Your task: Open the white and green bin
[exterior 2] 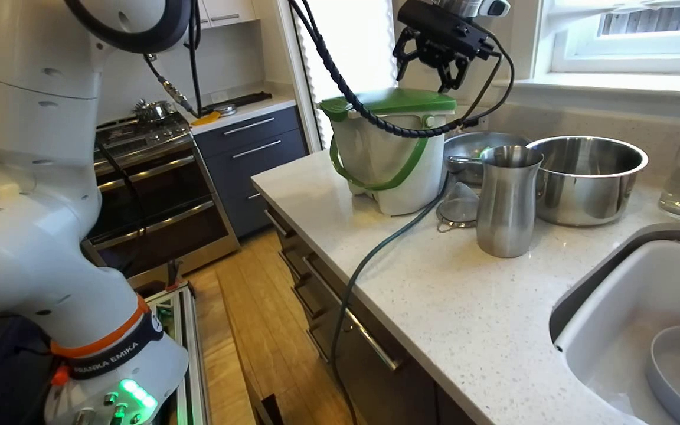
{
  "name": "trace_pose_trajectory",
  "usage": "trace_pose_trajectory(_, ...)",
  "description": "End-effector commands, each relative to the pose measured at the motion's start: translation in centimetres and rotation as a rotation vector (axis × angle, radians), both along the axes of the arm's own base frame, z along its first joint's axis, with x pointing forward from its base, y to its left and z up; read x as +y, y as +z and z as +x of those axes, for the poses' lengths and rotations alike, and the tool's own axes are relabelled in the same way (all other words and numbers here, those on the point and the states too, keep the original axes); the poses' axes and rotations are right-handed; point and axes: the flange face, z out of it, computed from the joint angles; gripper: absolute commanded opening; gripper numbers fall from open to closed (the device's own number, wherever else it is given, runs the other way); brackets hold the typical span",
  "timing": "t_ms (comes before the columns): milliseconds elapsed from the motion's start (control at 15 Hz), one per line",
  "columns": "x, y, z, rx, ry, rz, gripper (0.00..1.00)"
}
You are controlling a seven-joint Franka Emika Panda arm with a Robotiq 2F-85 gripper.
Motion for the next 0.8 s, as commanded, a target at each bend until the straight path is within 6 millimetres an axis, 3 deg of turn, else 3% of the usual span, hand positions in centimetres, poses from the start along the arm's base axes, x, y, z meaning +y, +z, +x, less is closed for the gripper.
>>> trace_pose_trajectory(0, -0.6, 0.2, 0.25, 0.094, -0.04, 0.047, 1.0)
trace_pose_trajectory(533, -0.53, 0.86, 0.56, 0.157, -0.07, 0.164, 1.0)
trace_pose_trajectory(733, -1.16, 0.86, 0.92, 0.132, -0.082, 0.102, 1.0)
